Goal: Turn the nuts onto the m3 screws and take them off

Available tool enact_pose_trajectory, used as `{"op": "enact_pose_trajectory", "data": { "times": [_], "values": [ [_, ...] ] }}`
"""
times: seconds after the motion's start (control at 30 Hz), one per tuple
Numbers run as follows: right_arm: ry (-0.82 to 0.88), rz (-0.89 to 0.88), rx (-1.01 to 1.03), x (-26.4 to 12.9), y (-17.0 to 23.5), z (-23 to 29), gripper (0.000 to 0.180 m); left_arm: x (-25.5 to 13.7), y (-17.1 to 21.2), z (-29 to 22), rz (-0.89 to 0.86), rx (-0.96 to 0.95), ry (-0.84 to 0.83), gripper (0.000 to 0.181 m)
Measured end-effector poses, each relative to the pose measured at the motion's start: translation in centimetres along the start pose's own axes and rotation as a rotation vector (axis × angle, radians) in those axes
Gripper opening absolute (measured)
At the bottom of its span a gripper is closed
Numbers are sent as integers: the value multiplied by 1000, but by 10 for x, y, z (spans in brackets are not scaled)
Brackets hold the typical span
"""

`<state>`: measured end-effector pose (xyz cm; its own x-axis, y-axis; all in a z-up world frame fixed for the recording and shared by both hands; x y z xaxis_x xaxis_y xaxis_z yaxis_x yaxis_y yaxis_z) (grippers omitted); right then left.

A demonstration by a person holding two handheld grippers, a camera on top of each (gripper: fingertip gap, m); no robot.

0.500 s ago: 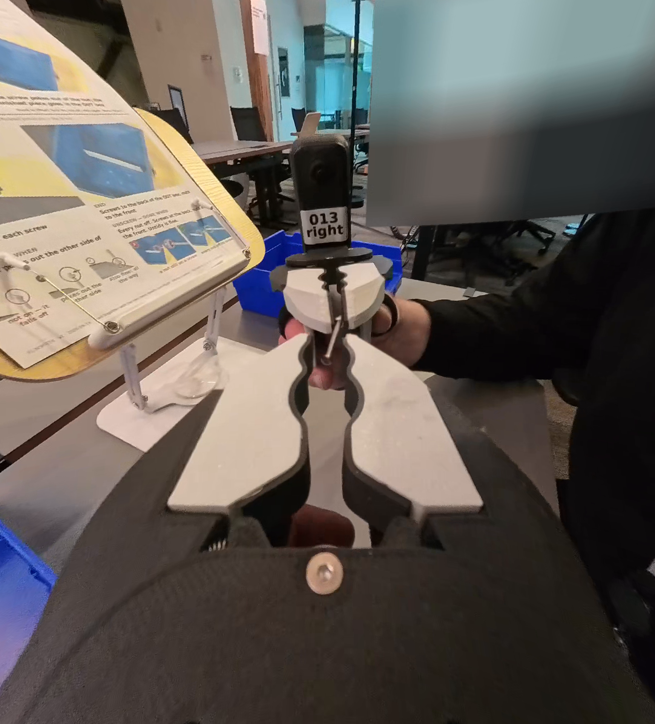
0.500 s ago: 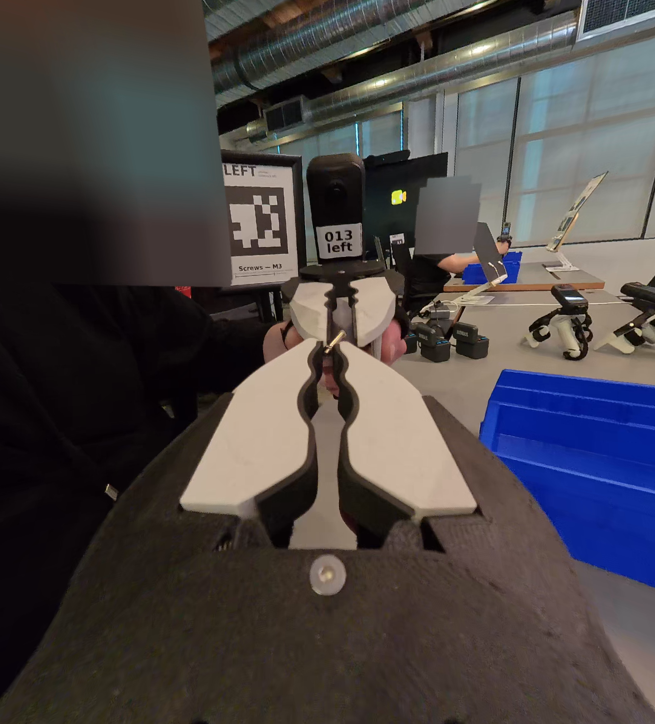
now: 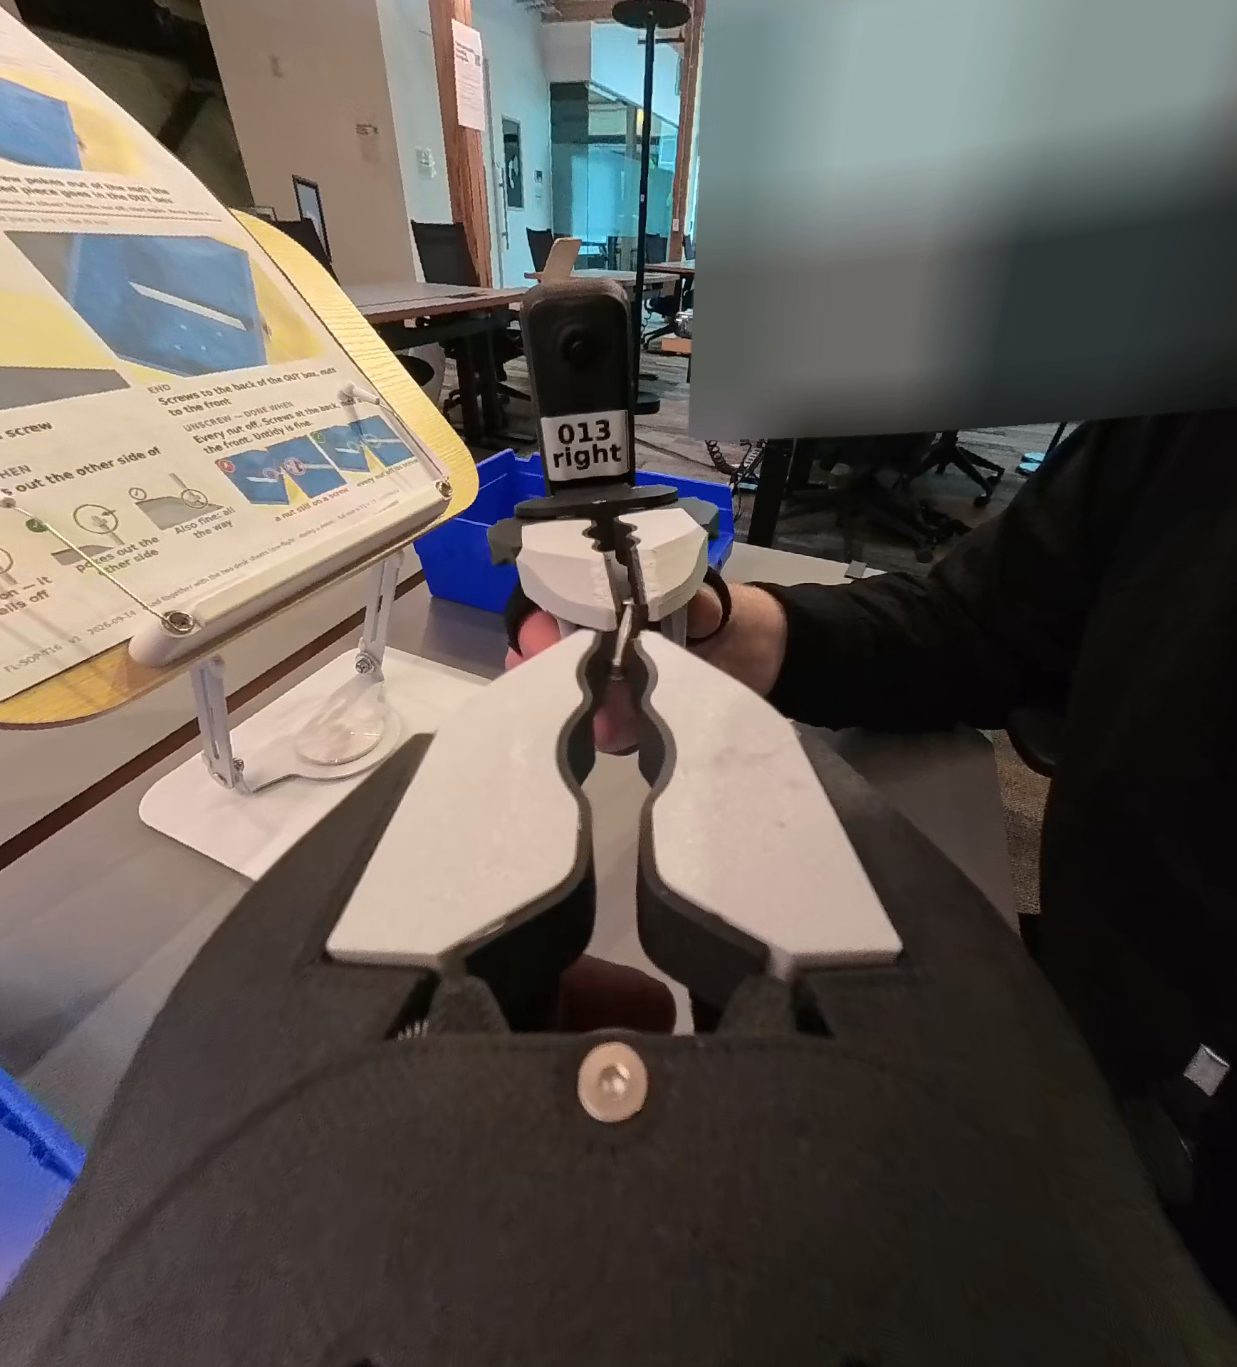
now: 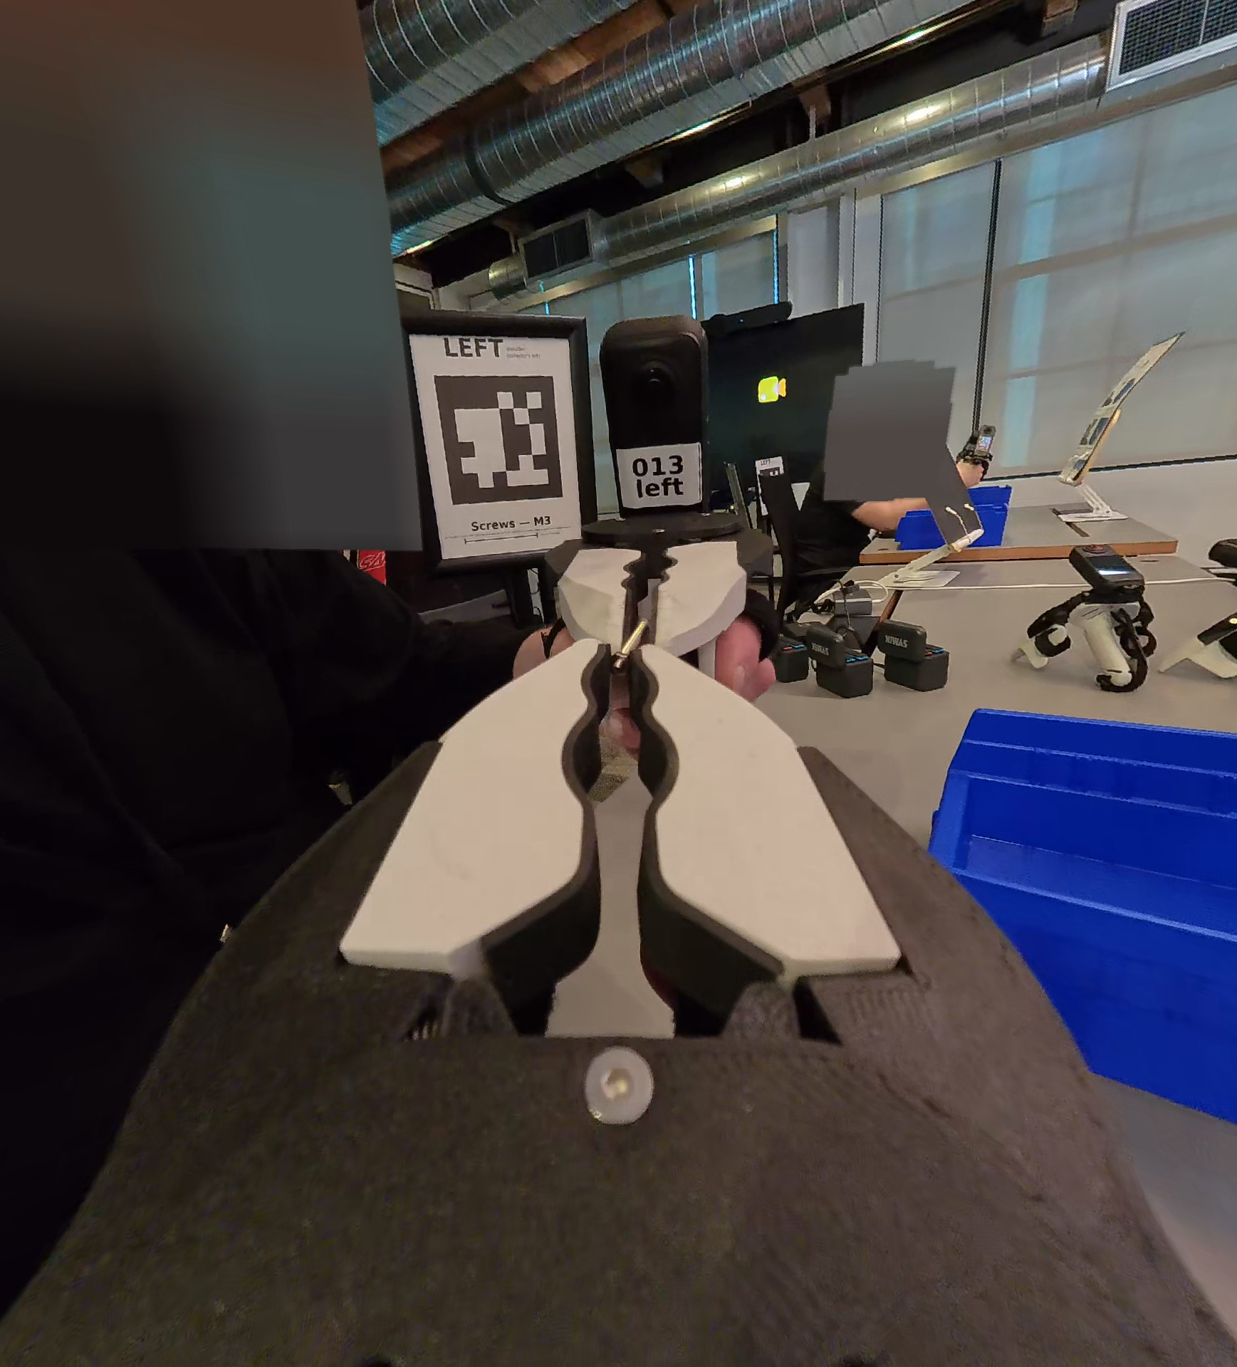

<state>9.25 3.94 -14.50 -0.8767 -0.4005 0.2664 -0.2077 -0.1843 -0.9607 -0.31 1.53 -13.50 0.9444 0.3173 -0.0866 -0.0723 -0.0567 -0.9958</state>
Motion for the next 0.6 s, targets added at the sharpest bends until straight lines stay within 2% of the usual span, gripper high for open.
{"op": "enact_pose_trajectory", "data": {
  "times": [0.3,0.37,0.47,0.6],
  "values": [
    [44,26,5,-1,2,-5,6,-1,1,1,15,62,-47,3],
    [56,77,11,-2,3,-6,18,-3,-1,0,27,114,-70,3],
    [71,87,2,-3,-2,-5,24,-6,-6,-1,49,181,-103,3],
    [89,76,14,0,-3,-5,25,-5,-9,-4,54,208,-111,2]
  ]
}}
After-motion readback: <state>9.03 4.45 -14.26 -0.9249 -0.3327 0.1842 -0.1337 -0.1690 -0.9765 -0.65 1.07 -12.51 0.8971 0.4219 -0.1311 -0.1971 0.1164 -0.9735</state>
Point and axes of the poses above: each gripper's, where its closed fingertips meet, x out along the fingers, y out of its underside, z = x × y across the jaws, the point moved 5 cm from there along -x, back along the fingers, and after that the axes turned 5 degrees about -y, right-handed, at the moved point
